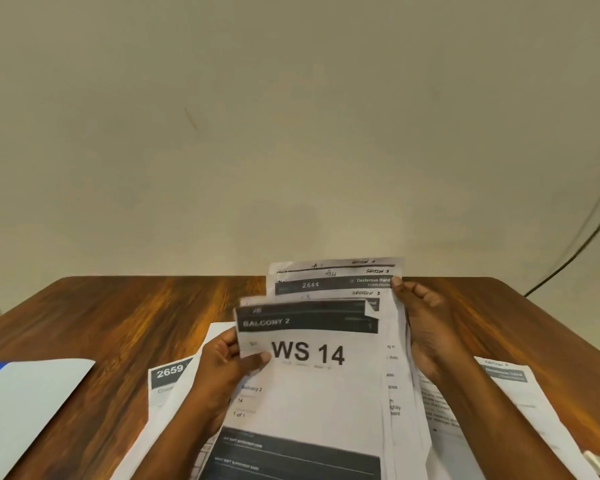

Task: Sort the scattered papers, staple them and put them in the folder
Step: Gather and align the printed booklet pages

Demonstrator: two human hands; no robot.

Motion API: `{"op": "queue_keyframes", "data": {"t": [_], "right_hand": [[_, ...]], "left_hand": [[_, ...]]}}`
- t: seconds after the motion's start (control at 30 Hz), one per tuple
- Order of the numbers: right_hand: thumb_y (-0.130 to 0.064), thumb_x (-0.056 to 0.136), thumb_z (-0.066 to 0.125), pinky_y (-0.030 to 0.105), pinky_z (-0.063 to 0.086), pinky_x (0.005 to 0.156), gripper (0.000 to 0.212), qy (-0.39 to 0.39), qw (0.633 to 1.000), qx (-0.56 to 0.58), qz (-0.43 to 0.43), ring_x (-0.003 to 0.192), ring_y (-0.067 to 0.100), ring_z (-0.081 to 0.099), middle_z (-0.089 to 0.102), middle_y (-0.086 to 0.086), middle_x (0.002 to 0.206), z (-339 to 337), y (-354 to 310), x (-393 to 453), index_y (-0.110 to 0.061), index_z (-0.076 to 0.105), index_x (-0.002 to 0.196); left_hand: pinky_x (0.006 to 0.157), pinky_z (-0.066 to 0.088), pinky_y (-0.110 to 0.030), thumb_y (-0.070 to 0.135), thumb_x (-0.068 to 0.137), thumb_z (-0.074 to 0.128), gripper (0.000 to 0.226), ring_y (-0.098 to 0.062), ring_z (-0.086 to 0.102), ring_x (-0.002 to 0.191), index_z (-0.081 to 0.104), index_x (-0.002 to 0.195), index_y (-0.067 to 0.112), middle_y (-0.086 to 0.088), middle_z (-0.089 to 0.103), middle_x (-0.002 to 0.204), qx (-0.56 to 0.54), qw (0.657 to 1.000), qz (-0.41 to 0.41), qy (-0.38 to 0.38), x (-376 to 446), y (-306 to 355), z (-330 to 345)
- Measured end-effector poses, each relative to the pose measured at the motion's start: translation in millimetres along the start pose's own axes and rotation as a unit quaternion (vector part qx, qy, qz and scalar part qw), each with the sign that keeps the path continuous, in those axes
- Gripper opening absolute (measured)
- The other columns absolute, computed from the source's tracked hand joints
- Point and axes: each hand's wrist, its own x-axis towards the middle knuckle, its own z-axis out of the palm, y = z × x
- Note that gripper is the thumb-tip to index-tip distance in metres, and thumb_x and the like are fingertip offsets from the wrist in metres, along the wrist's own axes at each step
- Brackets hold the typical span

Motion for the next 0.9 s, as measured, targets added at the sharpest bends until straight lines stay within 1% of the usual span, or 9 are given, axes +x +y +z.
{"op": "queue_keyframes", "data": {"t": [0.17,0.23,0.3,0.37,0.43,0.5,0.6,0.73,0.9], "right_hand": [[-0.011,0.098,0.066,0.027,0.058,0.063,0.004,0.007,1.0,-0.018,-0.008,0.076,0.022,0.071,0.079,0.006,0.092,-3.1,4.6,6.8,-0.015,0.068,0.098],[-0.025,0.098,0.068,0.031,0.056,0.076,0.005,0.024,0.999,-0.033,0.0,0.09,0.029,0.071,0.077,0.004,0.095,-7.6,4.8,5.8,-0.02,0.068,0.095],[-0.052,0.093,0.068,0.031,0.055,0.087,0.032,0.007,0.998,-0.066,0.015,0.108,0.04,0.069,0.078,0.001,0.104,-13.5,6.2,7.6,-0.02,0.07,0.098],[-0.048,0.1,0.061,0.041,0.046,0.104,0.031,-0.003,0.995,-0.09,0.039,0.118,0.036,0.063,0.068,0.002,0.125,-9.6,-5.6,-4.4,-0.018,0.068,0.107],[-0.042,0.102,0.057,0.042,0.036,0.111,0.021,-0.028,0.991,-0.118,0.061,0.113,0.028,0.059,0.064,-0.006,0.118,-8.7,-13.5,-8.2,-0.022,0.064,0.105],[-0.035,0.101,0.061,0.036,0.034,0.102,0.016,-0.052,0.984,-0.166,0.033,0.105,0.025,0.056,0.064,-0.007,0.105,-6.3,-17.5,-11.2,-0.023,0.063,0.11],[-0.031,0.087,0.078,0.039,0.05,0.095,0.041,-0.074,0.971,-0.226,0.009,0.108,0.029,0.067,0.073,0.003,0.12,-9.5,-8.3,-8.6,-0.015,0.07,0.123],[-0.009,0.088,0.076,0.037,0.053,0.082,0.027,-0.08,0.969,-0.227,0.044,0.095,0.033,0.071,0.077,0.013,0.107,-20.2,2.1,-0.6,-0.009,0.073,0.115],[-0.005,0.091,0.073,0.032,0.044,0.064,0.019,-0.028,0.985,-0.168,0.04,0.076,0.026,0.063,0.072,0.009,0.094,-27.2,-0.8,6.7,-0.008,0.07,0.11]], "left_hand": [[0.095,0.06,-0.06,0.011,0.091,0.08,0.032,-0.034,0.077,0.107,0.07,0.122,0.013,-0.005,0.079,0.119,0.021,0.999,-0.006,-0.026,-1.4,-7.1,21.6],[0.095,0.061,-0.057,0.012,0.095,0.076,0.023,-0.028,0.078,0.106,0.075,0.117,0.019,-0.001,0.081,0.116,0.038,0.999,-0.019,-0.012,-4.4,-11.9,35.7],[0.093,0.063,-0.053,0.014,0.097,0.073,0.019,-0.023,0.079,0.102,0.076,0.113,0.025,0.003,0.081,0.113,0.056,0.998,-0.029,0.003,-7.8,-14.9,52.3],[0.094,0.063,-0.049,0.016,0.099,0.071,0.021,-0.02,0.077,0.104,0.074,0.116,0.028,0.006,0.08,0.117,0.054,0.998,-0.035,0.015,-12.4,-15.3,67.5],[0.094,0.063,-0.044,0.018,0.1,0.069,0.024,-0.017,0.075,0.106,0.071,0.122,0.03,0.009,0.077,0.121,0.045,0.998,-0.04,0.02,-18.9,-11.6,79.6],[0.093,0.063,-0.04,0.021,0.102,0.067,0.027,-0.016,0.074,0.109,0.067,0.127,0.031,0.012,0.075,0.124,0.045,0.998,-0.042,0.017,-23.9,-8.7,87.1],[0.094,0.063,-0.039,0.024,0.104,0.064,0.029,-0.017,0.073,0.11,0.061,0.132,0.033,0.011,0.072,0.127,0.048,0.998,-0.048,-0.011,-28.0,-7.3,91.9],[0.095,0.06,-0.035,0.023,0.103,0.066,0.036,-0.015,0.069,0.116,0.055,0.135,0.034,0.013,0.068,0.131,0.057,0.995,-0.057,-0.052,-33.0,-9.6,94.4],[0.104,0.059,-0.041,0.02,0.095,0.078,0.052,-0.018,0.066,0.12,0.051,0.137,0.036,0.011,0.066,0.136,0.05,0.992,-0.066,-0.093,-36.8,-14.4,99.9]]}}
